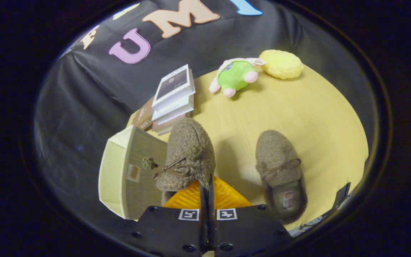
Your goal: Open the storage box then place both shoes into the box .Put the left shoe in first, then the right shoe, with the right side of both shoes facing outward in a uniform manner.
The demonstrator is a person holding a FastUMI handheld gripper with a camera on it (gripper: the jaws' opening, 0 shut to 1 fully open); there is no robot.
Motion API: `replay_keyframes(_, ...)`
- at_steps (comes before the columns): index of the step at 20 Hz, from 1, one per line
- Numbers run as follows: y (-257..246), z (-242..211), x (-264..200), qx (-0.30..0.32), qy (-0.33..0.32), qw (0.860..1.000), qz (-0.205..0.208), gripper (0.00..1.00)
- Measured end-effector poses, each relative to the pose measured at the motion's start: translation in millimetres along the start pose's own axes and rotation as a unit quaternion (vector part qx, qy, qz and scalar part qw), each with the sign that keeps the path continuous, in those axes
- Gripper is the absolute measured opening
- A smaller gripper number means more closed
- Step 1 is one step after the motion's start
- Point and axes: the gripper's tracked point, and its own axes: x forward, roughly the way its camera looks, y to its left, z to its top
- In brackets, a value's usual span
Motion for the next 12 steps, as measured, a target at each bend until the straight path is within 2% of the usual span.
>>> replay_keyframes(5, 75.2, 14.1, -17.9, 0.010, -0.012, 0.998, 0.062, 0.04)
replay_keyframes(7, 98.8, 16.1, -29.7, 0.001, -0.016, 0.997, 0.075, 0.04)
replay_keyframes(12, 149.3, 13.8, -19.4, -0.013, -0.012, 0.995, 0.096, 0.04)
